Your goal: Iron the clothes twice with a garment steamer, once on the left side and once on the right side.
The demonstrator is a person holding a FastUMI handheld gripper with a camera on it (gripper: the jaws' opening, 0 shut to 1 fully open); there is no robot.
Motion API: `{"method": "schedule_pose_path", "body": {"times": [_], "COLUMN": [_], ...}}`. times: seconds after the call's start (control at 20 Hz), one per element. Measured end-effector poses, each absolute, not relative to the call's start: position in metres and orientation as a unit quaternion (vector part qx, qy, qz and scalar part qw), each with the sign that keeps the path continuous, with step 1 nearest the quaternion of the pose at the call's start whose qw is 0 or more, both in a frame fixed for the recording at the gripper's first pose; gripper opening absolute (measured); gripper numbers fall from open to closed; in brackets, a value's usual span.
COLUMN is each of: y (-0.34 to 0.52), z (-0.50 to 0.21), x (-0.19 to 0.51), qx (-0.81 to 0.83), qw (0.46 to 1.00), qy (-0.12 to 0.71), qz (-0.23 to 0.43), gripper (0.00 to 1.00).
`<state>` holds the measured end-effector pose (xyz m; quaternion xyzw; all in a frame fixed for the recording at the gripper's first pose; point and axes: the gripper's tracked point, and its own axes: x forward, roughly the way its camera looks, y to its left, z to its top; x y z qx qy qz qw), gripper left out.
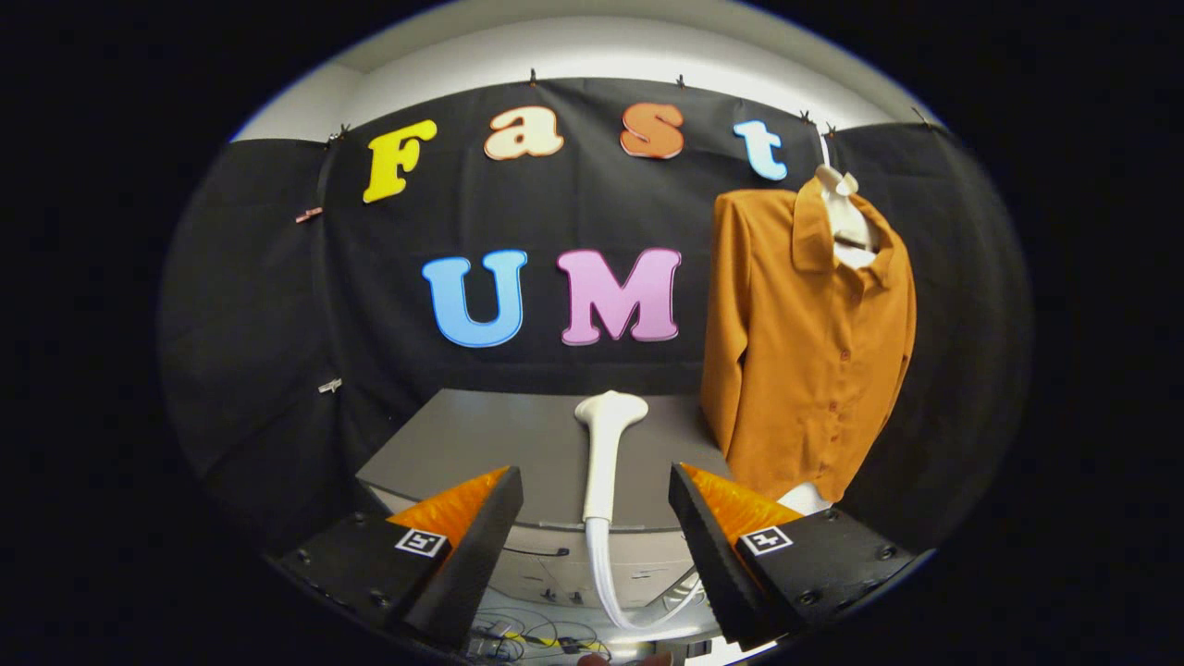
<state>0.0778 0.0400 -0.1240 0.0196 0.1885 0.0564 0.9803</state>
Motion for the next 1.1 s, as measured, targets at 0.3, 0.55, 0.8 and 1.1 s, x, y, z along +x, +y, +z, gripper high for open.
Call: {"method": "schedule_pose_path", "body": {"times": [0.3,0.55,0.8,1.1], "y": [0.046,0.059,0.062,0.052], "z": [-0.198,-0.247,-0.273,-0.271], "x": [0.149,0.181,0.199,0.207], "qx": [-0.024,-0.041,-0.039,-0.030], "qw": [0.962,0.946,0.940,0.948], "qy": [0.269,0.319,0.339,0.318], "qz": [0.035,0.031,0.027,0.005], "gripper": [0.99,0.99,0.97,0.38]}}
